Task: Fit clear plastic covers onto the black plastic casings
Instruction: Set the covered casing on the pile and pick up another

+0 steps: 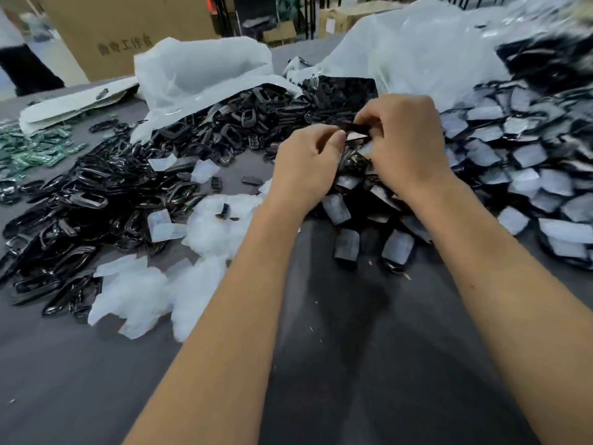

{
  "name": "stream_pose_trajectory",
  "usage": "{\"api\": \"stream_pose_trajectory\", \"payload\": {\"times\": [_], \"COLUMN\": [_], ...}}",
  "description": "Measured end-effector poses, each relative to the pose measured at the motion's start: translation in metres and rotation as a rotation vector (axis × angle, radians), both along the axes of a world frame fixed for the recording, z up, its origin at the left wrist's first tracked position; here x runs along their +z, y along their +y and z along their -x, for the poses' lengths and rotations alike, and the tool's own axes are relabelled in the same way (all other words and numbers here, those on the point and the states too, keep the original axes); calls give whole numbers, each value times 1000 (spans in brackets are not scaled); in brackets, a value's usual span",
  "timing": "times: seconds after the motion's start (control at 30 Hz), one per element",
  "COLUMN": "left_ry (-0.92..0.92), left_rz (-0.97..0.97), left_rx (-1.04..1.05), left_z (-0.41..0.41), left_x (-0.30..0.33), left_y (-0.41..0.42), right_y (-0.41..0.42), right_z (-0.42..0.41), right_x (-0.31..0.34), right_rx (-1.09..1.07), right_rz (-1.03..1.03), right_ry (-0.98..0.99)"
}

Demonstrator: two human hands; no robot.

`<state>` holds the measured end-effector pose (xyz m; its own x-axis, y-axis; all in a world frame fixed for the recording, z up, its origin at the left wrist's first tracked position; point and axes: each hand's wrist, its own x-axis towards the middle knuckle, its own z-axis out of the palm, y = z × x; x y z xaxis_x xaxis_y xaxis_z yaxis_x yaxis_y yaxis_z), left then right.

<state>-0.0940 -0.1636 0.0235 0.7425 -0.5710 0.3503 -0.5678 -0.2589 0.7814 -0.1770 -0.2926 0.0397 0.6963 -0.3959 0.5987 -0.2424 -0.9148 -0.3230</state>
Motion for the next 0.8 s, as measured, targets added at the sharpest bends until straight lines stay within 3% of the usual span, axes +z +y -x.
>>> {"api": "stream_pose_trajectory", "payload": {"times": [0.2, 0.37, 0.53, 0.8], "left_ry": [-82, -129, -105, -140], "left_rz": [-79, -61, -161, -472], "left_rx": [-14, 76, 235, 588], "left_z": [21, 19, -6, -53], "left_x": [-12, -11, -14, -29], "left_y": [-27, -8, 45, 150], "right_y": [-20, -9, 39, 105], "right_z": [7, -1, -27, -93], "right_x": [-1, 15, 14, -25], "right_rx": [-90, -71, 109, 351], "right_rz": [9, -35, -72, 99], "right_ry": [250, 158, 118, 501]}}
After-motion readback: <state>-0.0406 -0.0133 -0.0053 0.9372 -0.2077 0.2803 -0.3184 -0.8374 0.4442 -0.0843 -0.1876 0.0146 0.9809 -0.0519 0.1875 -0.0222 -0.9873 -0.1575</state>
